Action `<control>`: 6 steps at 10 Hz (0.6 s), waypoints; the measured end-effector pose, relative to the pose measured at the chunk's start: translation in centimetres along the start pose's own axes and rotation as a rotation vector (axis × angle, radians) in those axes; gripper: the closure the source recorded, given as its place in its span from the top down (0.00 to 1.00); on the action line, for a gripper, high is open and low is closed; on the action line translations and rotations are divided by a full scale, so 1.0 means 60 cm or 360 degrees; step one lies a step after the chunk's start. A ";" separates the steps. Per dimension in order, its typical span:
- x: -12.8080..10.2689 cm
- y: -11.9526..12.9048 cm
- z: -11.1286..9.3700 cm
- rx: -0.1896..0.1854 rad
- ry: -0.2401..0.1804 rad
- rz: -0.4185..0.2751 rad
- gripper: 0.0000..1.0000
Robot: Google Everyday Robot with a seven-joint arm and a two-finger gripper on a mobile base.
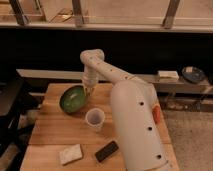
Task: Drag the ceramic bowl in a circle
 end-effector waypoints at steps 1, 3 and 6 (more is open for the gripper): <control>-0.014 0.013 -0.002 0.0011 -0.0004 -0.0006 0.00; -0.033 0.058 0.005 0.0005 -0.0002 -0.0075 0.00; -0.035 0.129 0.029 -0.0018 0.0042 -0.0218 0.00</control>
